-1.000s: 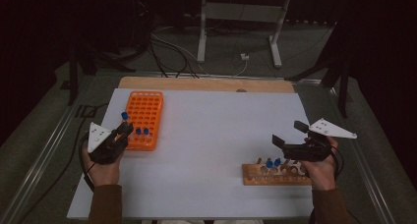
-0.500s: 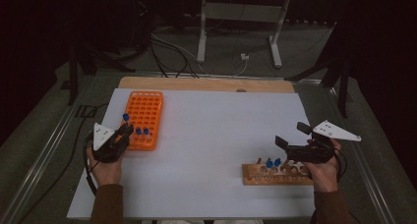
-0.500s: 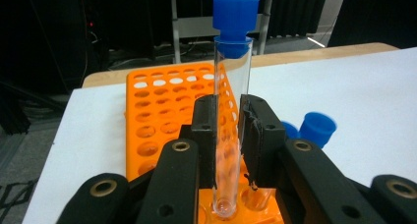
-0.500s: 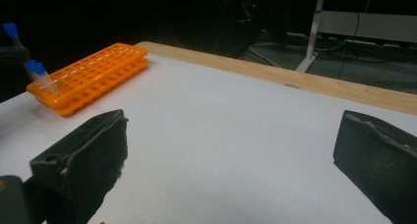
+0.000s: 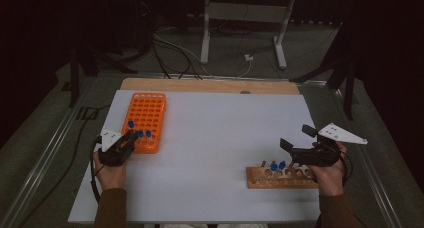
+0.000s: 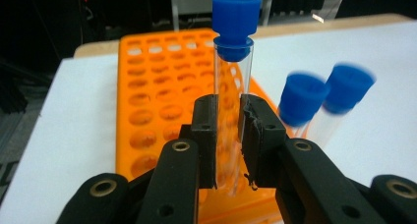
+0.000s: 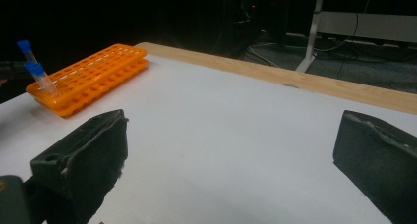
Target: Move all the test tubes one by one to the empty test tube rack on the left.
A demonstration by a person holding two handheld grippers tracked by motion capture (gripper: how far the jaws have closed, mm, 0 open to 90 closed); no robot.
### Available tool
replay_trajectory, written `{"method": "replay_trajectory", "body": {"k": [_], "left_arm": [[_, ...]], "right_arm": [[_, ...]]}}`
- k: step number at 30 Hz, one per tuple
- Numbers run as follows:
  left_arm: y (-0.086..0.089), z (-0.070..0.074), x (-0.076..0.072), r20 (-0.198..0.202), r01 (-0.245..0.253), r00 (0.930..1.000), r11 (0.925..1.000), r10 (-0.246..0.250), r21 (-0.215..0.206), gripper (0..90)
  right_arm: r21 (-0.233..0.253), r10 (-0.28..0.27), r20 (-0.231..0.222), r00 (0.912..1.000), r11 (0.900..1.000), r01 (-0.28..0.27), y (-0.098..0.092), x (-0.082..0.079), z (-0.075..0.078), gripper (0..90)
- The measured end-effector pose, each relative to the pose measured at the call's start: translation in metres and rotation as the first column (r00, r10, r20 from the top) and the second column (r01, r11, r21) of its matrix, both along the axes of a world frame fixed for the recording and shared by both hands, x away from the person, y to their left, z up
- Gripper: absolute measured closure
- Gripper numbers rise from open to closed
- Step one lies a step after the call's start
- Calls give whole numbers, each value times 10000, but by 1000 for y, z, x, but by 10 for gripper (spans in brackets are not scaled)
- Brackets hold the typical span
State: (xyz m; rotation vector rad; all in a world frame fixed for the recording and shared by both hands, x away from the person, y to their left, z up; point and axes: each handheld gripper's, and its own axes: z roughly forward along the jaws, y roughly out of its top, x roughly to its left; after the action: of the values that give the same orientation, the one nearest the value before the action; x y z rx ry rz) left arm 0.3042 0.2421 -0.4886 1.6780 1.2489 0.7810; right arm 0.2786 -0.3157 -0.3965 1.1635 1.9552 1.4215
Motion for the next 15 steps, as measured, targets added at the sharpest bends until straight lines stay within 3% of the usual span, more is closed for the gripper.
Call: {"method": "replay_trajectory", "body": {"k": [4,10,15], "left_arm": [[-3,-5,2,-475,167,9988,9985,-142,530,784],[-2,-8,2,-971,216,9952,9978,-154,633,787],[-6,-10,0,-1040,240,9945,9954,-143,925,788]], "right_arm": [[3,18,-23,10000,10000,-18,0,-1,0,2],[8,-1,-31,10000,10000,1,-2,-2,-2,3],[14,-31,27,10000,10000,31,-3,-3,-1,3]]}}
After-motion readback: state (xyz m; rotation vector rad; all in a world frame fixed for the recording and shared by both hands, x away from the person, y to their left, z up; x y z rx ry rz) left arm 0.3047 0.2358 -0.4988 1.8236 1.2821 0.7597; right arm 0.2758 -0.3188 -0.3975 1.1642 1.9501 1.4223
